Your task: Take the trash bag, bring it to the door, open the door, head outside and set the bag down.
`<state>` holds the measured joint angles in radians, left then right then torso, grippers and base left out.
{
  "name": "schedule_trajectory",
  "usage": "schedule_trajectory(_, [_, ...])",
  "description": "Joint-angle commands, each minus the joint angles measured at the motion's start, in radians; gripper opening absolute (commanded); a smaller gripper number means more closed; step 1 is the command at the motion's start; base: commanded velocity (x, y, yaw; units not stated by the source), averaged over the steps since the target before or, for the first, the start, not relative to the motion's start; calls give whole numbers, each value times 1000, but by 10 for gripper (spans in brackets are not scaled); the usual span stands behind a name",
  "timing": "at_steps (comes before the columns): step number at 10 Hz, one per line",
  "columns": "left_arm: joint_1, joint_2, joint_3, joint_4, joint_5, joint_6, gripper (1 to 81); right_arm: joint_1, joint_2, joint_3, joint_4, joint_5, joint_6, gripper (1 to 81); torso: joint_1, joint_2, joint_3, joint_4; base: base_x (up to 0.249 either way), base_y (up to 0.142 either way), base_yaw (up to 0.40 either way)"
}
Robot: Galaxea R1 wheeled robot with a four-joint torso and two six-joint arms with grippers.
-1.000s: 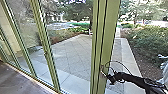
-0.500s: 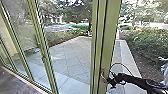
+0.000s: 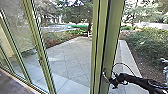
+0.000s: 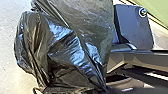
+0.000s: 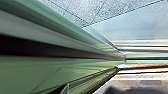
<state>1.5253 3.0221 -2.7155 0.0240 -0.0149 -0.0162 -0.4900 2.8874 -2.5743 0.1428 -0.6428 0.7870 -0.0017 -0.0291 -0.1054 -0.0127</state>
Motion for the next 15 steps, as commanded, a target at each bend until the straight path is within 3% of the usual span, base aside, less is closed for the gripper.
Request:
schedule_trajectory(1, [-38,-2,0,-7,61,1,10,75,75,16,0,40,115,811,2,0,0,0,135,0,0])
schedule_trajectory(7, [-37,-2,0,-7,69,1,10,98,-64,54,24,54,109,811,8,4,-3,0,70,0,0])
schedule_trajectory(11, [-29,-2,0,-7,72,2,10,153,-196,80,21,152,100,811,13,7,-6,2,0,0,0])
schedule_trajectory(15, [-18,0,0,-4,72,9,10,213,-207,71,-18,182,103,811,13,8,-7,3,0,0,0])
